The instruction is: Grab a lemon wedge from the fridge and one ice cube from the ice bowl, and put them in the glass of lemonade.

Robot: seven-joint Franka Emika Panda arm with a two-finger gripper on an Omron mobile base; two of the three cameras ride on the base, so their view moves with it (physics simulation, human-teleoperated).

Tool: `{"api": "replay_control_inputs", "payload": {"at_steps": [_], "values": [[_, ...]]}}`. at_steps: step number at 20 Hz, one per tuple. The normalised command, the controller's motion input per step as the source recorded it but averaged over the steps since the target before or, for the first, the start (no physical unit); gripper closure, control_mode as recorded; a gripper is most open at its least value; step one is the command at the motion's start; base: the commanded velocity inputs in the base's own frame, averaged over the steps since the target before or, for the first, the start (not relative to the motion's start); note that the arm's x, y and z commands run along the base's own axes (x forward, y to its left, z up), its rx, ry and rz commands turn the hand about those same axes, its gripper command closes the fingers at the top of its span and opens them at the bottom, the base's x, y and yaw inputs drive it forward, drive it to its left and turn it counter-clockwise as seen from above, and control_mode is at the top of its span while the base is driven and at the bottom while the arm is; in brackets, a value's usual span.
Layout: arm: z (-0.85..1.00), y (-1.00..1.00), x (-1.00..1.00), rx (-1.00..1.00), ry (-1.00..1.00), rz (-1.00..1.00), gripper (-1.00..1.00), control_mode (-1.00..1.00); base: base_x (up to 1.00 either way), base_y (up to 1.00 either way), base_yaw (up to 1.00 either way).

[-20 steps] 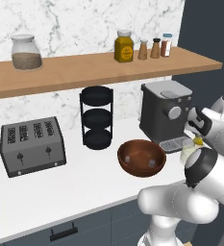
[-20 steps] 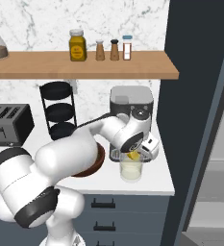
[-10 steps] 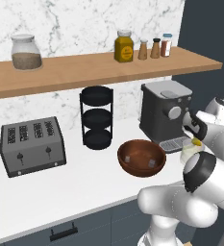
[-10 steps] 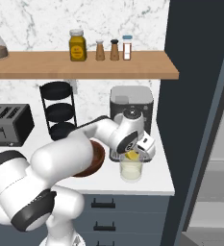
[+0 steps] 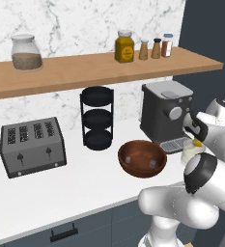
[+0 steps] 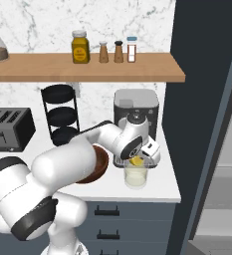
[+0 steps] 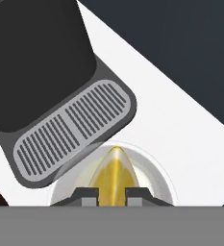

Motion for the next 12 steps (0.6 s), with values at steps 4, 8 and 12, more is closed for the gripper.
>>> {"api": "replay_control_inputs", "payload": {"at_steps": [4, 8, 12], "values": [[0.00, 0.00, 0.00, 0.00, 0.00, 0.00, -1.00, -1.00, 0.00, 0.00, 0.00], [0.00, 0.00, 0.00, 0.00, 0.00, 0.00, -1.00, -1.00, 0.00, 0.00, 0.00], [0.00, 0.00, 0.00, 0.00, 0.00, 0.00, -1.00, -1.00, 0.00, 0.00, 0.00]]}}
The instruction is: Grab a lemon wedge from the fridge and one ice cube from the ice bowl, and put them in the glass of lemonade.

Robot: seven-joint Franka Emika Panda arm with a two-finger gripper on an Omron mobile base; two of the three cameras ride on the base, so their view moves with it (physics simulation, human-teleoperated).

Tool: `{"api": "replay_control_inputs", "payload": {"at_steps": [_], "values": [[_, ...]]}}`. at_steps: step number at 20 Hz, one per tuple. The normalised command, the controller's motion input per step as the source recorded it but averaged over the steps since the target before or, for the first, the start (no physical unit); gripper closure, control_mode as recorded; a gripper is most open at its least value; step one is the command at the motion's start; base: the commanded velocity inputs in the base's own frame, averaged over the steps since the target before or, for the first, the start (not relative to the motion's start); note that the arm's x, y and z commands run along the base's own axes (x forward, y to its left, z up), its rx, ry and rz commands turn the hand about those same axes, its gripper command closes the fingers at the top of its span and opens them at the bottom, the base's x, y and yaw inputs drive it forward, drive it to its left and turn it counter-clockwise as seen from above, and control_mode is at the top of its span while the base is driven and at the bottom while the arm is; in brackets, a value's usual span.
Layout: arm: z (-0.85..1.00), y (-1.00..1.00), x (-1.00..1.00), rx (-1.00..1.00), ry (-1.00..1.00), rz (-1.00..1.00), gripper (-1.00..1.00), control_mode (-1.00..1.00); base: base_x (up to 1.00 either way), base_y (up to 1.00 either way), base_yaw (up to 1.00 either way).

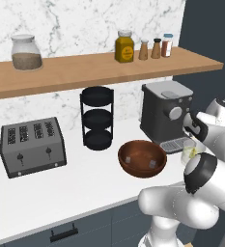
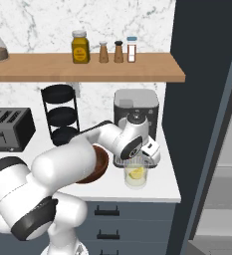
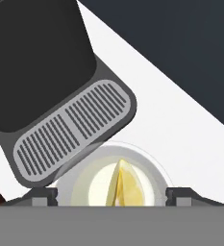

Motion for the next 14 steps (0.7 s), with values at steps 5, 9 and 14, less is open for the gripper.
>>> {"api": "replay_control_inputs", "payload": {"at_steps": [5, 9, 14], "values": [[0.00, 0.00, 0.00, 0.00, 0.00, 0.00, -1.00, -1.00, 0.00, 0.00, 0.00], [0.10, 0.00, -0.09, 0.00, -0.04, 0.00, -1.00, -1.00, 0.00, 0.00, 0.00], [0.12, 0.00, -0.20, 0.00, -0.09, 0.00, -1.00, -1.00, 0.00, 0.00, 0.00]]}}
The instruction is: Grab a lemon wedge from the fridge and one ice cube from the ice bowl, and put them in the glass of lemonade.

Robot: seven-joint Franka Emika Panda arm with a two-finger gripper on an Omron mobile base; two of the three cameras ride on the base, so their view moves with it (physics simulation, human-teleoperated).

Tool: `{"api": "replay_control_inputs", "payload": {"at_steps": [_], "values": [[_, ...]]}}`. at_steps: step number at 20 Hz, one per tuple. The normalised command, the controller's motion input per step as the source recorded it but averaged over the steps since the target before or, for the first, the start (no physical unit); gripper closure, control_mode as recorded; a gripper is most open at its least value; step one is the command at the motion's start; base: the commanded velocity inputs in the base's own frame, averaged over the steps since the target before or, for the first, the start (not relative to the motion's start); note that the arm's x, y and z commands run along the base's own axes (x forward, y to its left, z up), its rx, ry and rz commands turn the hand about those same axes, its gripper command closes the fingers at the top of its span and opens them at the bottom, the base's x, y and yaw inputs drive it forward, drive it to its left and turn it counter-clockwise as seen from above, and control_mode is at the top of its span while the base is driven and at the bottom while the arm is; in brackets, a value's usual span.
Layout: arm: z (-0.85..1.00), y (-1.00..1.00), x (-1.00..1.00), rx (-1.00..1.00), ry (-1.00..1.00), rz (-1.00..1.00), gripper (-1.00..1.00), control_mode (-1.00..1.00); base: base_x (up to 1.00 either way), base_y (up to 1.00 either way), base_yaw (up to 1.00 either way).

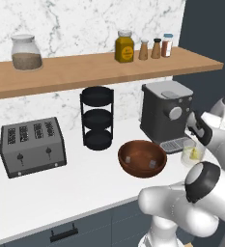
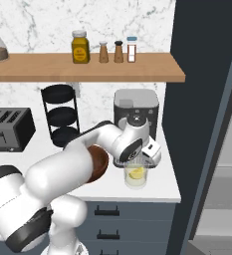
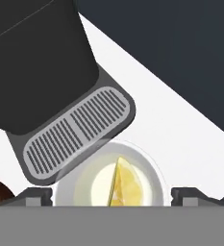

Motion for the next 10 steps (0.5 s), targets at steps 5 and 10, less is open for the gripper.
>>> {"api": "replay_control_inputs", "payload": {"at_steps": [5, 10], "values": [[0.07, 0.00, -0.19, 0.00, -0.05, 0.00, -1.00, -1.00, 0.00, 0.00, 0.00], [0.20, 0.09, -0.23, 0.00, -0.08, 0.00, -1.00, -1.00, 0.00, 0.00, 0.00]]}}
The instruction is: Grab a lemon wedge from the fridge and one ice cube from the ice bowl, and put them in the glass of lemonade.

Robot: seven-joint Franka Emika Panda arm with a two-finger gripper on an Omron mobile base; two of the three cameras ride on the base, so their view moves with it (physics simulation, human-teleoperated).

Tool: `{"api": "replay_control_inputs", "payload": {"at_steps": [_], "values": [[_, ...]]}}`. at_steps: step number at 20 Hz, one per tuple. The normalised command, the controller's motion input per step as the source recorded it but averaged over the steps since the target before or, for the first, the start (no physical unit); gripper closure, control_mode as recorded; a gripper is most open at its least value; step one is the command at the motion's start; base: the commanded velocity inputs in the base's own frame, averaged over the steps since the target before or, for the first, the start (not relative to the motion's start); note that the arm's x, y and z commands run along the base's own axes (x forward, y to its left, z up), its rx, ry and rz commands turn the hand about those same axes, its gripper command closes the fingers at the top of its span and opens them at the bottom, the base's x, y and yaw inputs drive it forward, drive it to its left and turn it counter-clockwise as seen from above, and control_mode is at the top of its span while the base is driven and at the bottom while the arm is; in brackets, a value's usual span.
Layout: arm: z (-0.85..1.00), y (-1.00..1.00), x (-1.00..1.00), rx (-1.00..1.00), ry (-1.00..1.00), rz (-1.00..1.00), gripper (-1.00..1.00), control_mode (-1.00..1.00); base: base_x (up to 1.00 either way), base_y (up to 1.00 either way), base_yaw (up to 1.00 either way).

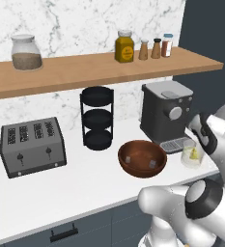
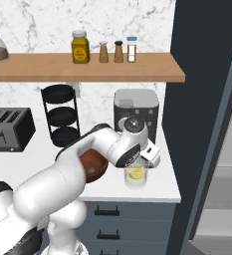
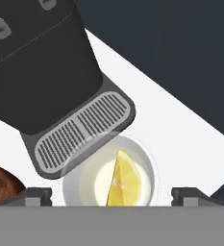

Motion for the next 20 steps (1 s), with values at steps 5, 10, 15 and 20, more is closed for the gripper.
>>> {"api": "replay_control_inputs", "payload": {"at_steps": [5, 10, 15, 20], "values": [[0.25, 0.53, -0.27, -0.01, -0.10, 0.05, -1.00, -1.00, 0.00, 0.00, 0.00], [0.23, 0.93, 0.23, -0.08, 0.14, 0.16, -1.00, -1.00, 0.00, 0.00, 0.00], [0.01, 0.71, 0.66, -0.01, 0.36, 0.22, -1.00, -1.00, 0.00, 0.00, 0.00], [0.00, 0.42, 0.61, 0.00, 0.45, 0.24, -1.00, -1.00, 0.00, 0.00, 0.00]]}}
